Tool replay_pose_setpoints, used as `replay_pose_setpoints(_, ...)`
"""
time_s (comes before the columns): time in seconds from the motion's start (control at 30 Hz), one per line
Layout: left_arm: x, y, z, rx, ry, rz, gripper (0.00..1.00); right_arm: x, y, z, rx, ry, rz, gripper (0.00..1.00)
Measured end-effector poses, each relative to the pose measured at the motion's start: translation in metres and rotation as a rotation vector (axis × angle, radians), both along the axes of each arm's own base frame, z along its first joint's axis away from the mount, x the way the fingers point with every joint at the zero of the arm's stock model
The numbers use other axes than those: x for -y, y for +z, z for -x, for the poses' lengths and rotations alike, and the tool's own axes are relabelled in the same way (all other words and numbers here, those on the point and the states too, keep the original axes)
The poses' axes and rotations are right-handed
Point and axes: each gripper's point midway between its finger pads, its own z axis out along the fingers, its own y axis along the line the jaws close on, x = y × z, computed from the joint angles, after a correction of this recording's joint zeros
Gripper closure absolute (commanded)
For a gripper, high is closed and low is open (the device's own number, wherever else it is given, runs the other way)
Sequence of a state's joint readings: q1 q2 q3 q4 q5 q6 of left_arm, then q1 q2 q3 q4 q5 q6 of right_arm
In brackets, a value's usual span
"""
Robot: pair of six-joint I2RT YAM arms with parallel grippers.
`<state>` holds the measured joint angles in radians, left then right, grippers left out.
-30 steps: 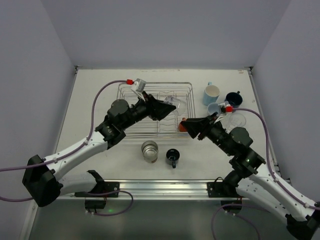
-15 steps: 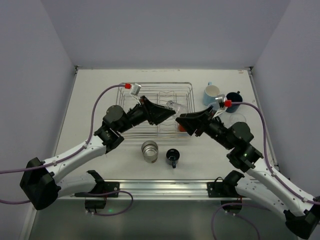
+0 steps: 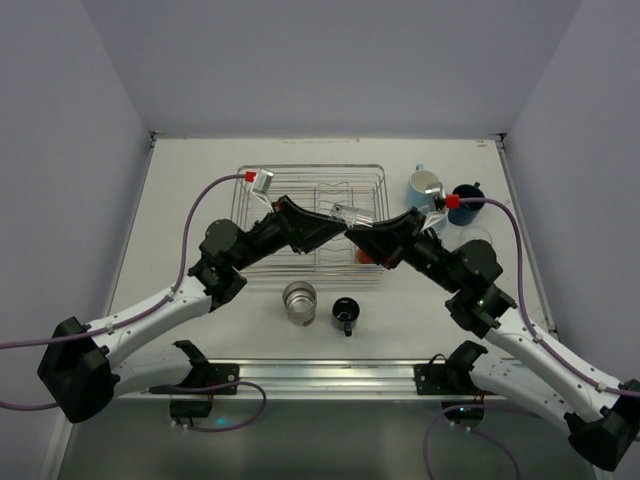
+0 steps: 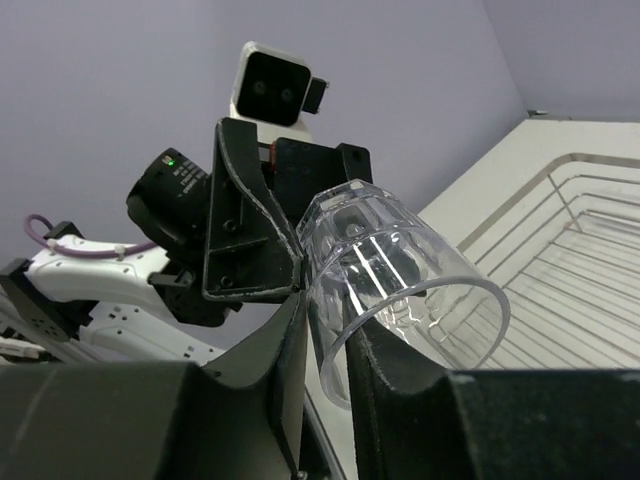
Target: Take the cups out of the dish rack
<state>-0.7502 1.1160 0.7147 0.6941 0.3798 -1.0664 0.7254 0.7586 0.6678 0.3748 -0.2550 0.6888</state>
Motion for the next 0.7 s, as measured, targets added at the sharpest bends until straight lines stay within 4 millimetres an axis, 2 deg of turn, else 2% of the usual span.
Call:
replay_pose_setpoints(0.03, -0.001, 0.001, 0.001, -0.003, -0.002, 0.008, 0.59, -0.001, 0.001, 0.001, 0.001, 0.007, -0.007, 0.97)
replay_pose_setpoints(0.1, -0.001, 0.003, 0.003, -0.018, -0.013, 0.026, 0.4, -0.004, 0.005, 0.003, 0.008, 0.032, -0.023, 1.0)
replay_pose_setpoints(0.13, -0.002, 0.006, 0.005, -0.019, -0.019, 0.037, 0.24, -0.004, 0.009, 0.006, 0.015, 0.043, -0.036, 1.0)
replay_pose_setpoints(0.23, -0.002, 0.004, 0.008, -0.004, -0.029, 0.019, 0.04, -0.004, 0.012, 0.008, 0.024, 0.052, -0.044, 1.0)
replay_pose_setpoints(0.3, 0.0, -0.004, 0.011, -0.004, -0.038, -0.023, 0.0, -0.003, 0.008, 0.005, 0.01, 0.035, -0.035, 1.0)
replay_pose_setpoints(0.43, -0.003, -0.014, 0.011, 0.014, -0.009, -0.111, 0.0, 0.006, -0.003, 0.008, -0.03, 0.006, 0.0, 1.0)
replay_pose_setpoints(0.57, -0.015, -0.006, 0.009, 0.075, 0.058, -0.173, 0.0, 0.021, -0.011, 0.016, -0.058, -0.032, 0.04, 1.0)
replay_pose_setpoints(0.7, -0.033, 0.0, 0.003, 0.14, 0.159, -0.264, 0.0, 0.04, -0.033, 0.011, -0.168, -0.133, 0.151, 1.0)
